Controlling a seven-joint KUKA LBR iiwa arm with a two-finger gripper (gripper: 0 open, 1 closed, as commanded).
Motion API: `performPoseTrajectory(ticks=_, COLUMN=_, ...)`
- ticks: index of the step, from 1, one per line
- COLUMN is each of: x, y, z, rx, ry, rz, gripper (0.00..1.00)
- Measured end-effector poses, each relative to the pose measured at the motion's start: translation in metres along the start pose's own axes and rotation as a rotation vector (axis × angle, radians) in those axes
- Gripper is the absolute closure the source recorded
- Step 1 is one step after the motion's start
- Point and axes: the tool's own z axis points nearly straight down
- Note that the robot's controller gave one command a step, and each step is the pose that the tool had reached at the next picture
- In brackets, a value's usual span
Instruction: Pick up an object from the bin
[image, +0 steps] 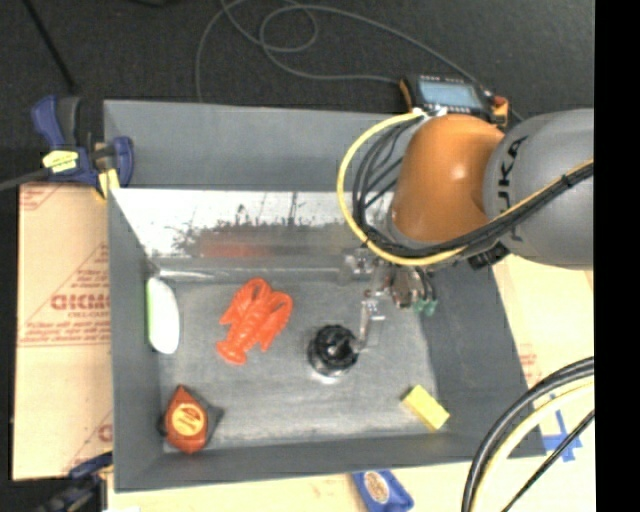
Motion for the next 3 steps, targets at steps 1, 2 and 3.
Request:
performPoseTrajectory(ticks=1, x=-0.002, y=0.0, z=-0.005, rx=0.0, ry=-0.008, rz=0.0, gripper=0.0)
performPoseTrajectory(ticks=2, x=-0.02, y=0.008, z=0.028, rx=0.001, ry=-0.015, rz=-0.066, gripper=0.0)
performPoseTrajectory(ticks=3, x=0.0, y=0.029, z=0.071, rx=-0.001, ry=-0.007, rz=-0.024, gripper=0.0)
